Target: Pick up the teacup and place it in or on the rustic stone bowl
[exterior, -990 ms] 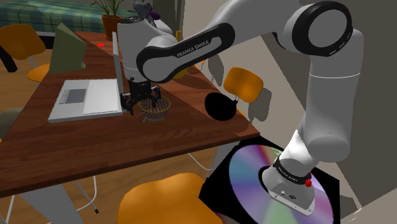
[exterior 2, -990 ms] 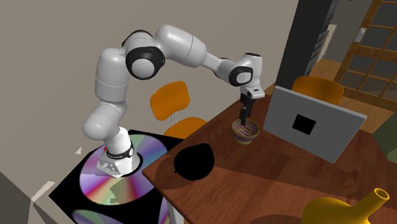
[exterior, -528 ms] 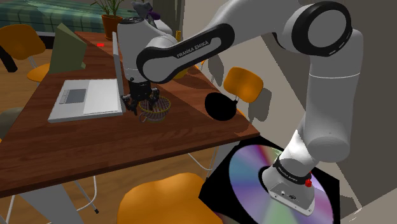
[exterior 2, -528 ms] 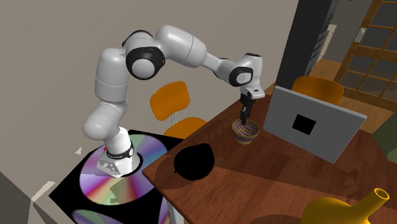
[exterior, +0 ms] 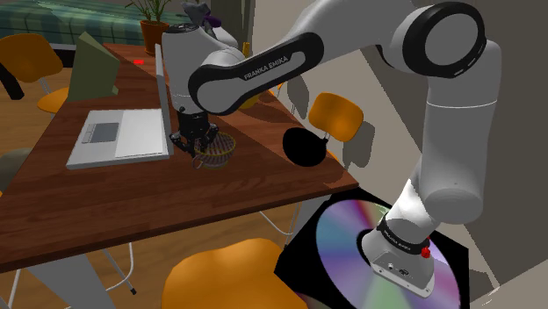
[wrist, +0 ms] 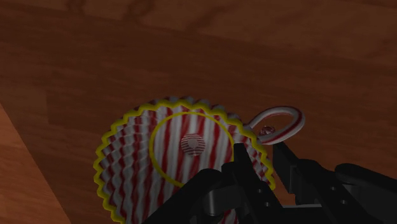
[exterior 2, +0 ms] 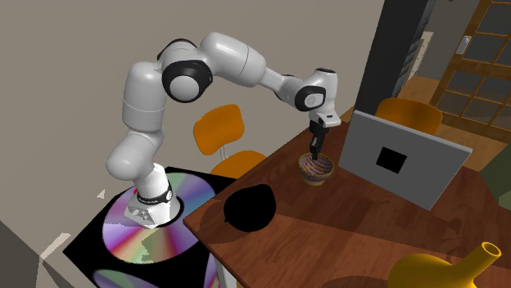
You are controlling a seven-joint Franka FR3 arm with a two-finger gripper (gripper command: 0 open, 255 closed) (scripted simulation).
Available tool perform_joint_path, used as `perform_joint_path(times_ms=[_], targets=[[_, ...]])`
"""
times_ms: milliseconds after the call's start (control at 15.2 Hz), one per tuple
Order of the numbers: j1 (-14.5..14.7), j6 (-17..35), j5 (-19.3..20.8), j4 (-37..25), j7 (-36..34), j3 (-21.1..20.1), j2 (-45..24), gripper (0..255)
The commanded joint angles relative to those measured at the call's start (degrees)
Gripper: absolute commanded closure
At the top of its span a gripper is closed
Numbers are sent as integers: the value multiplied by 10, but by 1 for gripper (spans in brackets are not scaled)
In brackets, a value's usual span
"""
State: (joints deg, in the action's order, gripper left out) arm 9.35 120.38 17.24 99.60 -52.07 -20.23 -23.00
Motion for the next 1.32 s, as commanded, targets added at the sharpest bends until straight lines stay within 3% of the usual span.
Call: perform_joint_path(times_ms=[0, 1254], targets=[[0, 0, 0, 0, 0, 0, 0, 255], [-2, -125, -28, -86, 30, -11, 44, 255]])
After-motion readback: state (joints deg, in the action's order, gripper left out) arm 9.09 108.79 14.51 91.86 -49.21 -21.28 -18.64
